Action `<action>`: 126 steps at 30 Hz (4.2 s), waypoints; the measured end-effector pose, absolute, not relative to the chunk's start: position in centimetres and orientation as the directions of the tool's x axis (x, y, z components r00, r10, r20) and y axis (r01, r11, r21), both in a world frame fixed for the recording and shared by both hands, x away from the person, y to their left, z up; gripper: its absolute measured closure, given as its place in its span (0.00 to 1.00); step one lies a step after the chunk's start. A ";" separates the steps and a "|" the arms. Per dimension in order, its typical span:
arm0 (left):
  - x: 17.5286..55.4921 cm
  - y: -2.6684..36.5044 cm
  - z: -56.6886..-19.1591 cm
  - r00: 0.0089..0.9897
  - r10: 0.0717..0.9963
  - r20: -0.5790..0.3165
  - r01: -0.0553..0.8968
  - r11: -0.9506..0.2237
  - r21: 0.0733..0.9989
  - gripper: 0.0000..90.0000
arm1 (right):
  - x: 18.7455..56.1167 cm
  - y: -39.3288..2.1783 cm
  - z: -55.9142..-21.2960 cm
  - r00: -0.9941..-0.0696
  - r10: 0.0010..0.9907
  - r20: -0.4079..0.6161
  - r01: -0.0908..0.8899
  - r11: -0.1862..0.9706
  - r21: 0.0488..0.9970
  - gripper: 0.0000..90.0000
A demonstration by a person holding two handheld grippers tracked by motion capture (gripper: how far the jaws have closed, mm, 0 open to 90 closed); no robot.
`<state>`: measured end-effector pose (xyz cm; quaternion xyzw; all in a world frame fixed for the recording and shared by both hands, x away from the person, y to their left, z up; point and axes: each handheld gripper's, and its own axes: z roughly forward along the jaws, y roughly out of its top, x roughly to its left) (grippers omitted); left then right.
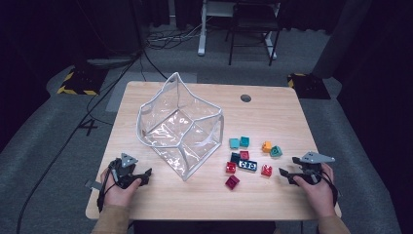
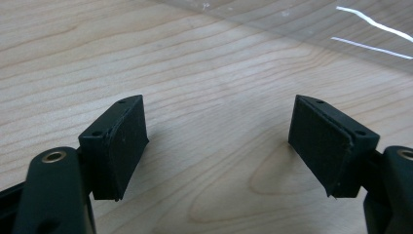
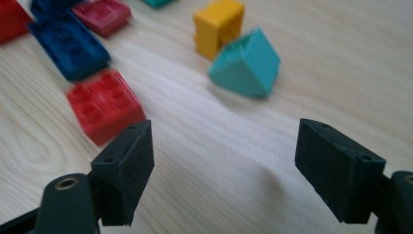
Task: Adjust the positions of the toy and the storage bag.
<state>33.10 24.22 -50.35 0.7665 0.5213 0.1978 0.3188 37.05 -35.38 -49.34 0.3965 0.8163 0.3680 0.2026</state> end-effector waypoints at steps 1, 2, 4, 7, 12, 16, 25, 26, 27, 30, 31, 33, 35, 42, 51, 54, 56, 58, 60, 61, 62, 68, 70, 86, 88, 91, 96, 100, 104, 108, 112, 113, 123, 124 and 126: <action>32.9 24.0 -50.1 0.376 0.926 -0.033 0.668 -0.246 0.703 0.25 | 37.1 -35.1 -48.9 -0.612 0.789 -0.043 0.482 0.415 0.772 0.25; 32.8 23.9 -49.8 0.378 0.925 -0.033 0.661 -0.245 0.709 0.25 | 37.1 -34.7 -48.4 -0.623 0.782 -0.040 0.468 0.413 0.781 0.25; 32.4 23.6 -49.3 0.388 0.921 -0.039 0.651 -0.244 0.719 0.25 | 37.3 -33.9 -47.5 -0.645 0.763 -0.034 0.444 0.411 0.796 0.25; 32.0 23.2 -48.9 0.402 0.915 -0.033 0.641 -0.255 0.724 0.26 | 37.6 -32.9 -46.7 -0.674 0.738 -0.027 0.429 0.420 0.800 0.25; 30.6 21.4 -48.0 0.446 0.894 -0.035 0.612 -0.277 0.741 0.26 | 38.7 -29.9 -45.3 -0.752 0.659 -0.036 0.380 0.477 0.792 0.27; 29.5 18.8 -47.6 0.519 0.852 -0.066 0.581 -0.295 0.758 0.27 | 40.3 -26.3 -44.4 -0.804 0.594 0.008 0.355 0.470 0.809 0.29; 28.2 14.7 -47.6 0.556 0.831 -0.020 0.547 -0.347 0.762 0.29 | 44.5 -20.7 -44.9 -0.853 0.521 -0.001 0.313 0.514 0.799 0.46; 28.2 14.7 -47.6 0.556 0.831 -0.020 0.547 -0.347 0.762 0.30 | 44.5 -20.7 -44.9 -0.853 0.521 -0.001 0.313 0.514 0.799 0.46; 28.1 14.1 -47.6 0.564 0.825 -0.019 0.537 -0.350 0.768 0.30 | 44.9 -20.3 -45.0 -0.854 0.520 0.003 0.315 0.514 0.798 0.52; 28.2 12.3 -48.0 0.597 0.802 0.014 0.501 -0.387 0.774 0.35 | 46.4 -19.2 -45.4 -0.856 0.517 0.025 0.329 0.506 0.797 0.60; 28.2 12.3 -48.0 0.597 0.802 0.014 0.501 -0.387 0.774 0.37 | 46.4 -19.2 -45.4 -0.856 0.517 0.025 0.329 0.506 0.797 0.60; 28.5 11.6 -48.3 0.598 0.801 0.021 0.497 -0.392 0.774 0.42 | 46.9 -18.7 -45.6 -0.856 0.516 0.023 0.327 0.508 0.797 0.62; 28.9 11.1 -48.5 0.592 0.805 0.025 0.508 -0.397 0.764 0.54 | 47.2 -18.1 -45.6 -0.858 0.513 0.015 0.318 0.509 0.800 0.65; 30.2 10.2 -48.9 0.585 0.809 0.055 0.495 -0.410 0.766 0.68 | 48.5 -16.6 -45.8 -0.876 0.478 0.062 0.319 0.478 0.818 0.68; 30.0 9.9 -48.3 0.661 0.750 0.026 0.456 -0.429 0.780 1.00 | 48.3 -16.3 -45.7 -0.874 0.485 -0.006 0.282 0.518 0.807 0.97; 28.8 8.1 -48.1 0.725 0.686 0.066 0.398 -0.494 0.773 1.00 | 47.3 -16.9 -45.4 -0.885 0.466 -0.005 0.278 0.537 0.796 0.97; 28.3 7.4 -48.1 0.728 0.680 0.084 0.386 -0.509 0.769 1.00 | 46.6 -17.2 -45.3 -0.888 0.459 -0.028 0.263 0.558 0.787 0.97; 28.0 7.6 -48.1 0.712 0.698 0.074 0.407 -0.496 0.767 0.99 | 46.2 -17.7 -45.2 -0.887 0.461 -0.032 0.265 0.563 0.783 0.97; 27.8 8.2 -48.0 0.693 0.718 0.055 0.432 -0.476 0.766 0.94 | 45.8 -18.2 -45.2 -0.888 0.460 -0.024 0.269 0.561 0.783 0.97; 27.8 8.2 -48.0 0.693 0.718 0.055 0.432 -0.476 0.766 0.91 | 45.8 -18.2 -45.2 -0.888 0.460 -0.024 0.269 0.561 0.783 0.97; 27.7 8.6 -48.0 0.681 0.731 0.047 0.447 -0.465 0.764 0.91 | 45.6 -18.5 -45.2 -0.888 0.460 -0.021 0.271 0.559 0.783 0.97; 27.2 9.8 -48.6 0.625 0.781 0.009 0.507 -0.415 0.755 0.63 | 43.7 -20.6 -45.2 -0.889 0.458 0.006 0.289 0.552 0.782 0.97; 27.3 9.9 -48.8 0.615 0.788 0.003 0.518 -0.407 0.753 0.58 | 43.3 -20.8 -45.2 -0.890 0.456 0.008 0.290 0.552 0.782 0.97; 27.3 13.7 -48.2 0.536 0.842 0.058 0.547 -0.399 0.736 0.78 | 41.3 -17.0 -45.3 -0.930 0.366 0.041 0.255 0.559 0.789 0.97; 26.6 15.0 -48.2 0.531 0.846 0.032 0.557 -0.378 0.739 0.80 | 40.5 -15.9 -45.3 -0.942 0.331 0.047 0.241 0.573 0.784 0.97; 25.1 16.2 -48.4 0.536 0.843 0.048 0.557 -0.395 0.730 0.79 | 38.8 -15.1 -45.3 -0.953 0.297 0.063 0.233 0.583 0.778 0.97; 22.7 16.2 -47.9 0.562 0.818 0.120 0.529 -0.468 0.708 0.82 | 34.8 -15.0 -45.3 -0.958 0.271 0.089 0.239 0.592 0.770 0.97; 21.5 15.8 -47.8 0.595 0.793 0.129 0.512 -0.497 0.701 0.85 | 32.0 -15.9 -45.3 -0.960 0.257 0.112 0.247 0.586 0.771 0.97; 21.2 15.0 -47.8 0.618 0.775 0.128 0.499 -0.514 0.698 0.86 | 30.9 -16.9 -45.3 -0.958 0.263 0.115 0.254 0.587 0.769 0.97; 21.6 13.6 -47.9 0.659 0.743 0.115 0.472 -0.528 0.706 0.85 | 29.8 -18.8 -45.2 -0.949 0.299 0.098 0.264 0.587 0.766 0.97; 22.4 12.1 -47.9 0.693 0.710 0.125 0.443 -0.557 0.703 0.85 | 29.4 -20.2 -45.1 -0.938 0.334 0.093 0.283 0.582 0.762 0.97; 22.7 11.6 -47.9 0.706 0.697 0.126 0.433 -0.566 0.702 0.85 | 29.3 -21.3 -45.2 -0.927 0.365 0.090 0.299 0.571 0.765 0.97; 25.3 7.6 -47.9 0.786 0.602 0.144 0.351 -0.625 0.697 0.85 | 28.1 -25.2 -45.0 -0.875 0.478 0.075 0.360 0.540 0.761 0.96; 25.3 7.2 -48.0 0.792 0.593 0.145 0.345 -0.630 0.696 0.85 | 28.0 -25.4 -45.0 -0.872 0.484 0.075 0.364 0.538 0.760 0.96; 25.4 6.9 -48.0 0.798 0.584 0.149 0.335 -0.636 0.695 0.85 | 27.8 -26.2 -45.0 -0.862 0.500 0.080 0.378 0.530 0.759 0.96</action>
